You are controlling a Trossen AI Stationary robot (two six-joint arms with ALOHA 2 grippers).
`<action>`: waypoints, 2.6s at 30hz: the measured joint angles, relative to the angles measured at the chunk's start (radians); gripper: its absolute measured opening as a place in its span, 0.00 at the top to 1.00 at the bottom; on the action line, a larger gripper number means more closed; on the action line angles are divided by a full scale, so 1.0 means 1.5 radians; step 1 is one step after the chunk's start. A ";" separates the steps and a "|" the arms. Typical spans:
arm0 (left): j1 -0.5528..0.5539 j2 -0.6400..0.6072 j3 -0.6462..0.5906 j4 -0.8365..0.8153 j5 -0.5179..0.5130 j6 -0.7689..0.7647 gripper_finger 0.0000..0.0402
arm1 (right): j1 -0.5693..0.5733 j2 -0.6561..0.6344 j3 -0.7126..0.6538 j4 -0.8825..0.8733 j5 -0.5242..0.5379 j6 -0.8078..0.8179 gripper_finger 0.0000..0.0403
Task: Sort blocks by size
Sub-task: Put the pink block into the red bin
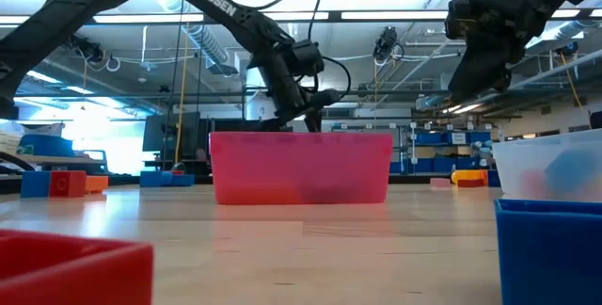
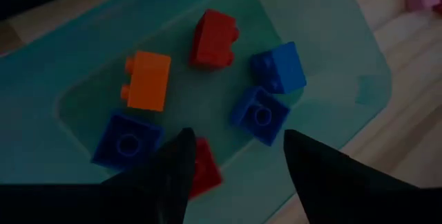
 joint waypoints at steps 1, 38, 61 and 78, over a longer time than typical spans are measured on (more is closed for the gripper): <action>0.002 0.000 0.006 -0.003 0.002 -0.003 0.42 | -0.001 0.000 0.000 0.000 0.000 -0.002 0.59; -0.067 -0.316 -0.180 -0.001 0.022 0.335 0.42 | -0.132 0.228 0.333 -0.070 0.185 0.009 0.36; -0.208 -0.936 -0.717 0.248 -0.019 0.175 0.42 | -0.447 0.632 0.434 -0.246 0.107 0.187 0.34; -0.229 -1.041 -0.790 0.215 -0.044 0.249 0.42 | -0.406 0.742 0.438 -0.261 0.101 0.224 0.56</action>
